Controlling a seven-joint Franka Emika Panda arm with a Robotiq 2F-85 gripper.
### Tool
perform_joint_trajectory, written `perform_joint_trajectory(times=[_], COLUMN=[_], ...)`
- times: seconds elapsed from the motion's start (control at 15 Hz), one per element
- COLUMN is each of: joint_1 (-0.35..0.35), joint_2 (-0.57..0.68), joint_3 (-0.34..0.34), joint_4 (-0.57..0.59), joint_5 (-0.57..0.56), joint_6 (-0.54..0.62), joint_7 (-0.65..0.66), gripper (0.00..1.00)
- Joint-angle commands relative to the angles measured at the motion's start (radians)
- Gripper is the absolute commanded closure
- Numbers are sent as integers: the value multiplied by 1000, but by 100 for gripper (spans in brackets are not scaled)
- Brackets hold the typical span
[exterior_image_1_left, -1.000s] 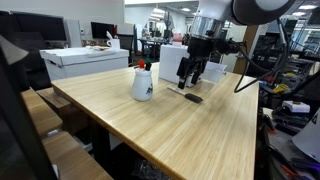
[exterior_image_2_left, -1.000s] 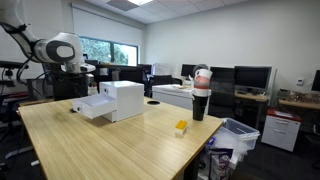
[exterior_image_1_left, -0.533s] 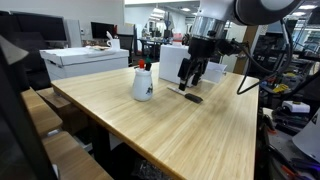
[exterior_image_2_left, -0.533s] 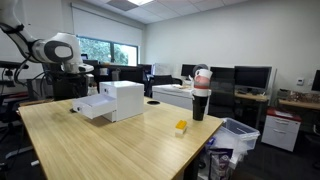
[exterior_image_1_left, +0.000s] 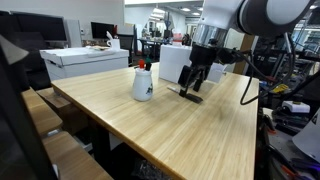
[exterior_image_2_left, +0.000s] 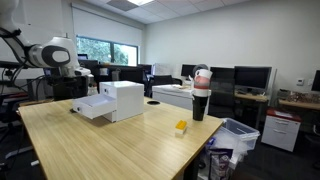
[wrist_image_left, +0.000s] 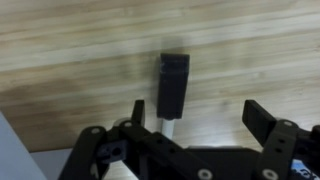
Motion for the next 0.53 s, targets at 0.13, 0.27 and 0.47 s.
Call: perform_joint_trajectory(times=[0.13,0.27,0.47], joint_1=[-15,-18,-18], joint_2=[-7,-8,-4], joint_3=[27,28,25], joint_4=[-51,-53,-54], joint_5=[-134,-182,-219], joint_6=[73,76,82], joint_7=[190,246,292], gripper=[0,0,0])
